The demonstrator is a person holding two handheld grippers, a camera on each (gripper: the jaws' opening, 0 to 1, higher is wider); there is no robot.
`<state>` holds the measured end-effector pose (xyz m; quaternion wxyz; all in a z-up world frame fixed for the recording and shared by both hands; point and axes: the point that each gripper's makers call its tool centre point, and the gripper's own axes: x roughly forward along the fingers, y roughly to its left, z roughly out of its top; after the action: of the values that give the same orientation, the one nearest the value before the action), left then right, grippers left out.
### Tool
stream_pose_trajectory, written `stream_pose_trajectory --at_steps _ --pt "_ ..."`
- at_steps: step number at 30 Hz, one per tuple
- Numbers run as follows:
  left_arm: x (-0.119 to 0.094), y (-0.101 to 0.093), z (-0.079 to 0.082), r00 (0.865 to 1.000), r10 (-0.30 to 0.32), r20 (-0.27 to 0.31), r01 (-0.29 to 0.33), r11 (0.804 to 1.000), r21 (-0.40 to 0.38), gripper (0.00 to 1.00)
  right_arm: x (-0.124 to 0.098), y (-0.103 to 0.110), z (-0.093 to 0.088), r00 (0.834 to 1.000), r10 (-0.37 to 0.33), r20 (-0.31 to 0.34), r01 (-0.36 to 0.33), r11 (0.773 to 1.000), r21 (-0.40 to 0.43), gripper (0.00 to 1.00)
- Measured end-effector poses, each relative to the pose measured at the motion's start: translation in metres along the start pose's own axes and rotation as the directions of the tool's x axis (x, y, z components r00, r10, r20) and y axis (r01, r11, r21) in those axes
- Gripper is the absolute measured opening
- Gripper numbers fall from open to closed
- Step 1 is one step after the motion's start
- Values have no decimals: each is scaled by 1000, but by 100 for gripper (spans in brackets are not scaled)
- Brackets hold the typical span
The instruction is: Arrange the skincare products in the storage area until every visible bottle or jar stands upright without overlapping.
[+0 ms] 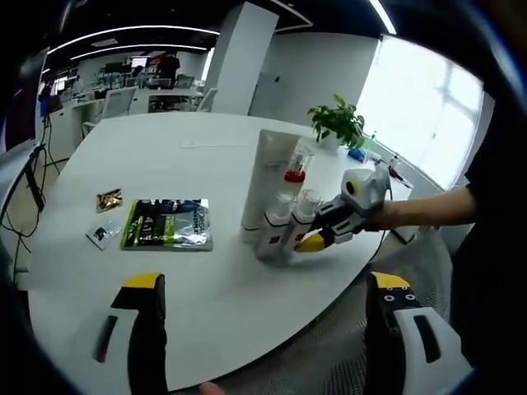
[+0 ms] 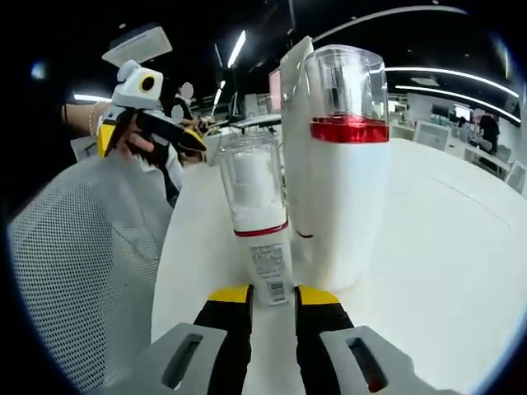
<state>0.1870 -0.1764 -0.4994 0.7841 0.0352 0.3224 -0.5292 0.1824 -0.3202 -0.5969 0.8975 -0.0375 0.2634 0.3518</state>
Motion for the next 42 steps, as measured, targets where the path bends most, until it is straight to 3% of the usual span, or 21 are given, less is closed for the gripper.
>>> stream_pose_trajectory --at_steps 18,25,35,42 --pt "1 0 -2 1000 0 -7 0 1000 2 95 5 -4 1 999 32 -28 -33 999 -43 11" --pt "1 -2 -2 1000 -2 -8 2 1000 4 94 3 -5 1 999 26 -29 -26 1000 -10 15" --pt "-6 2 3 1000 -6 12 6 1000 15 94 -12 3 3 999 7 -48 -6 1000 16 20" --pt "-18 9 3 1000 12 26 -11 999 -32 92 -31 20 -1 998 -12 -60 16 997 73 26"
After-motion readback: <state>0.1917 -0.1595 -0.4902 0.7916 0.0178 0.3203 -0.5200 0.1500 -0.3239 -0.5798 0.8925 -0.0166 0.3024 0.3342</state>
